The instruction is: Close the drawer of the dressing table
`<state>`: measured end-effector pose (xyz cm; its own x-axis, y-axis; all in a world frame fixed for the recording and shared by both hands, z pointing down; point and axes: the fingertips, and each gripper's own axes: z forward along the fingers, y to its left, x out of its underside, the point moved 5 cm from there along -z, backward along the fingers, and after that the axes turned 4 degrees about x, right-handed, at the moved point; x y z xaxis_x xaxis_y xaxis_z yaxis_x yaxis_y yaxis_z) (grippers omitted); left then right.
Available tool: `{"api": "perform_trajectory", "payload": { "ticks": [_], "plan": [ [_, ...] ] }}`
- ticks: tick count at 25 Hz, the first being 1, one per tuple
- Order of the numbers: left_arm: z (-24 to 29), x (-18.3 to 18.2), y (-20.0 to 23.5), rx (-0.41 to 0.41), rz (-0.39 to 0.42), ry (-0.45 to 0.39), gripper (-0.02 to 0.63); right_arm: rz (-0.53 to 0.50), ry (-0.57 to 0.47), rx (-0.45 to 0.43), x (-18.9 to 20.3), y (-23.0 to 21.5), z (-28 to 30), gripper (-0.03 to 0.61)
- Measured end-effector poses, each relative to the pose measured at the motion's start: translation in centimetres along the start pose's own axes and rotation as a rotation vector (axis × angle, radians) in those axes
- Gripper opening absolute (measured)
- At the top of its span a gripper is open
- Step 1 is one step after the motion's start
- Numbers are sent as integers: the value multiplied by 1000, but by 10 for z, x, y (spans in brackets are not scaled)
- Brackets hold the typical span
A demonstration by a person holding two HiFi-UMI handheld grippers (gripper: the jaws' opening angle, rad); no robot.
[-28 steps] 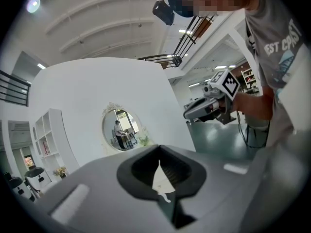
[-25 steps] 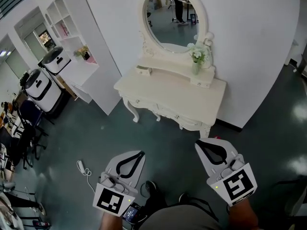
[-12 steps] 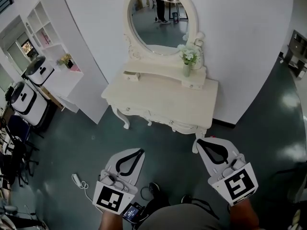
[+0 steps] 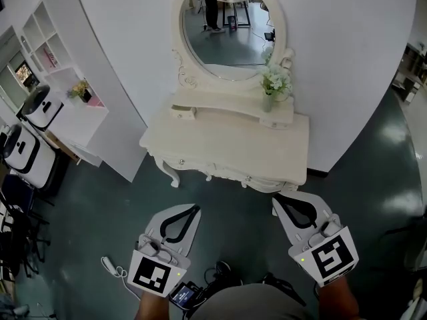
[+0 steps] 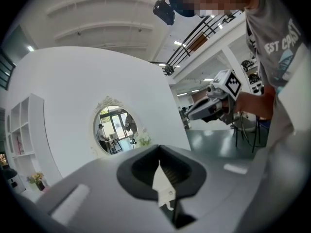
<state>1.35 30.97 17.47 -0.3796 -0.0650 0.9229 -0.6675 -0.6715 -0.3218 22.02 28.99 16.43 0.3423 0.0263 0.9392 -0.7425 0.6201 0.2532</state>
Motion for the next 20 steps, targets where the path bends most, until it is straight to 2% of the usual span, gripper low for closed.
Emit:
{"api": "perform_trajectory", "payload": {
  "ticks": [6,11,20],
  "plan": [
    [-13,21,53,26,0,-29,2,-10,11,36,-23,24,45,2],
    [-23,28,84,54,58,-81,2,-28,20,60,-40,42,71,2],
    [-42,50,125,7,35,-93,2,-58,17,22,-60,58,122,2]
  ]
}}
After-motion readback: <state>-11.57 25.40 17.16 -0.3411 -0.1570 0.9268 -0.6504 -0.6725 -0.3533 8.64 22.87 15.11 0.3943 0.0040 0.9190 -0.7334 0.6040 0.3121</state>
